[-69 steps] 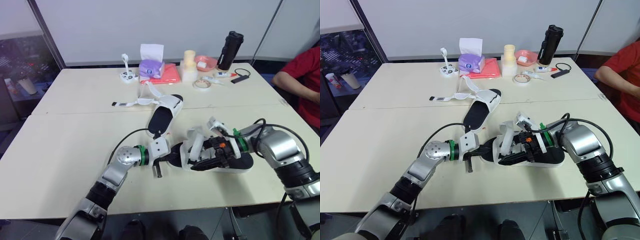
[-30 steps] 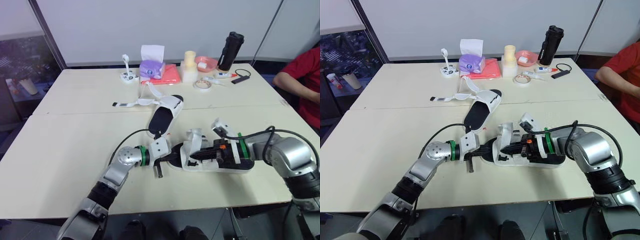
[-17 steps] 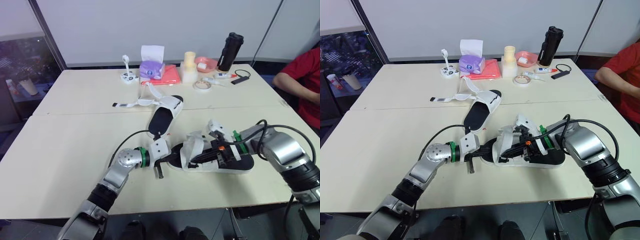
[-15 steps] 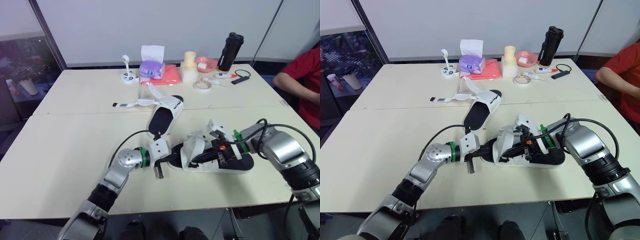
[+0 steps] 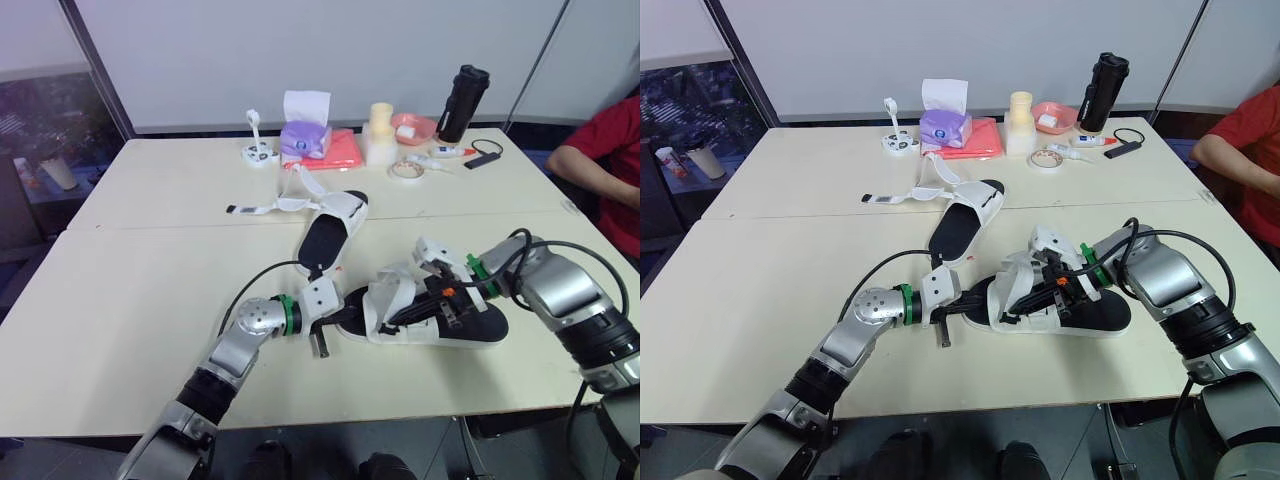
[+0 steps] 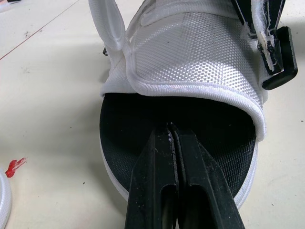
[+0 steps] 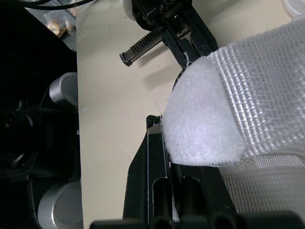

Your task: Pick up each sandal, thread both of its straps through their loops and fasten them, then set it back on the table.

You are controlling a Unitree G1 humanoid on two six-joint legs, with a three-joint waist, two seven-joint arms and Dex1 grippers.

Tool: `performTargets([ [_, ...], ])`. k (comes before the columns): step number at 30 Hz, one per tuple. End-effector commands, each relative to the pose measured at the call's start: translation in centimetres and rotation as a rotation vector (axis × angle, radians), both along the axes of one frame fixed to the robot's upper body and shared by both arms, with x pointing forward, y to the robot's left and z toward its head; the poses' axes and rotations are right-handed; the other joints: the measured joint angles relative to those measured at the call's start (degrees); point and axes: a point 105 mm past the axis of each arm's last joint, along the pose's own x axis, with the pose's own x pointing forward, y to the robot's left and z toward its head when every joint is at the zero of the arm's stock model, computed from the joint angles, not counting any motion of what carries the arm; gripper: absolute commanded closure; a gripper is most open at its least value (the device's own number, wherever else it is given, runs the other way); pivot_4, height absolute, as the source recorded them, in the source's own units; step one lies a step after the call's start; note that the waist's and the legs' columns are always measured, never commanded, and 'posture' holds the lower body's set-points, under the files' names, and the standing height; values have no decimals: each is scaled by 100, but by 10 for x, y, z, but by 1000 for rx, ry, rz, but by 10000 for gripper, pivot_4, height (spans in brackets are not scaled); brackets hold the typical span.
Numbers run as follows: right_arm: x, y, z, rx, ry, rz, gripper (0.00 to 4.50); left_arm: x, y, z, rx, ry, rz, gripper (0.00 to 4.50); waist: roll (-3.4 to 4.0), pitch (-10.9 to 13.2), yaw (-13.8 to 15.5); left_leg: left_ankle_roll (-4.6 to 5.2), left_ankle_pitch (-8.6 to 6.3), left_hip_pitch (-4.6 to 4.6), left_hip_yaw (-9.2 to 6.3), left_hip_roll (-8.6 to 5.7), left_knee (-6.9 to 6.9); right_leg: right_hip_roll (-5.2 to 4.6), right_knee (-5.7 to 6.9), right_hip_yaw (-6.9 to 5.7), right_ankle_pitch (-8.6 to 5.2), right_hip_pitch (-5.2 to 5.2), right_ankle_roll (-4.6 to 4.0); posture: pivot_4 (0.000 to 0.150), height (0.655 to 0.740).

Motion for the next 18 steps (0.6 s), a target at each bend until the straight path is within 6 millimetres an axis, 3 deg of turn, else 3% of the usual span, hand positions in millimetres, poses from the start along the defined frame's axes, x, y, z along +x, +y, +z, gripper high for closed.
performTargets([
  [1,-1,2,-3,-38,-12,11,44165,-10,9,-47,126,146,28,45000,0,0,-3,0,0,0,0,0,0,0,0,0,0,0,0,1500,7400],
  [8,-3,7,-16,-113,-35,91,44165,-9,9,-48,120,153,35,45000,-4,-18,-18,0,0,2,-1,0,-2,1,-1,0,0,1,0,1500,7400],
  [18,4,10,-17,-199,-139,193,44165,-9,9,-48,108,158,51,45000,-17,-59,-23,-1,-1,9,-1,0,-4,2,-2,-1,0,8,0,1500,7400],
])
